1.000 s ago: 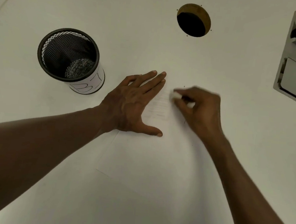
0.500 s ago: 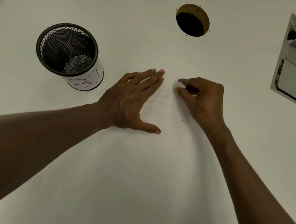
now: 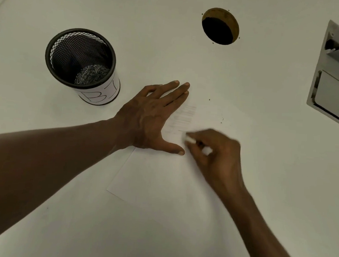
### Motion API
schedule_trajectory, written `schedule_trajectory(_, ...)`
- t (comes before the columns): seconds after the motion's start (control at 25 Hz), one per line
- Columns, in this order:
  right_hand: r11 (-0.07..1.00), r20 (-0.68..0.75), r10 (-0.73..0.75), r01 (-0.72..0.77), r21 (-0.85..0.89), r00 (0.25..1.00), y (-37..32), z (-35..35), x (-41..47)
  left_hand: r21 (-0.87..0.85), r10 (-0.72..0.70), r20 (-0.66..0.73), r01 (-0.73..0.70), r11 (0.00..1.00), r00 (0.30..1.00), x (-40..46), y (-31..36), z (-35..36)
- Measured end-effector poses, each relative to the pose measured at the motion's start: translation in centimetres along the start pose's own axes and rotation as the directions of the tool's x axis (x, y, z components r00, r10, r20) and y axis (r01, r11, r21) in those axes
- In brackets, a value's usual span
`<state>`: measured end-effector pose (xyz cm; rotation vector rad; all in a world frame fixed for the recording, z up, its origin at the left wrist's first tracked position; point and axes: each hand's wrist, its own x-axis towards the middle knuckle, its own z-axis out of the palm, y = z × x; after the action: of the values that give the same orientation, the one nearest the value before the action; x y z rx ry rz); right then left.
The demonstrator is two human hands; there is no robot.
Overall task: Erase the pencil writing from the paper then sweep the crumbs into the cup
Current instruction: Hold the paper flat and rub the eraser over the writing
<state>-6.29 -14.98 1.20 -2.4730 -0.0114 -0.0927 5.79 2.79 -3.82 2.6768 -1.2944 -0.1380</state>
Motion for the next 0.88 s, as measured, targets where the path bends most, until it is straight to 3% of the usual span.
schedule_trajectory(0.24,0.999,-0.087,0.048,-0.05,-0.011,0.995,1.7,-1.2,4.3,-0.021,0.005,-0.007,-0.006,1.0,1.0,0.1,0.0,0.0)
schedule_trajectory(0.4,1.0,0.033,0.004,-0.004,0.001,0.999,-0.3,-0.4,0.2,-0.01,0.012,0.003,-0.012,1.0,1.0,0.0,0.0,-0.2)
schedule_trajectory(0.48,0.997,-0.08,0.074,-0.075,-0.012,0.994,1.4,-1.3,3.2,-0.013,0.012,0.0,-0.012,1.0,1.0,0.0,0.0,-0.3)
schedule_trajectory(0.56,0.995,-0.094,0.095,-0.097,-0.016,0.991,2.0,-1.7,4.1,-0.02,0.01,0.004,-0.01,1.0,1.0,0.1,0.1,-0.3)
schedule_trajectory(0.72,0.999,0.043,-0.001,0.003,-0.04,0.999,0.0,-0.8,-0.3,-0.022,0.005,0.011,-0.005,1.0,1.0,0.1,0.0,-0.2)
schedule_trajectory(0.88,0.997,-0.093,0.053,-0.057,-0.041,0.994,1.7,-1.5,4.5,-0.031,0.006,-0.015,-0.007,0.999,1.0,0.1,0.1,-0.1)
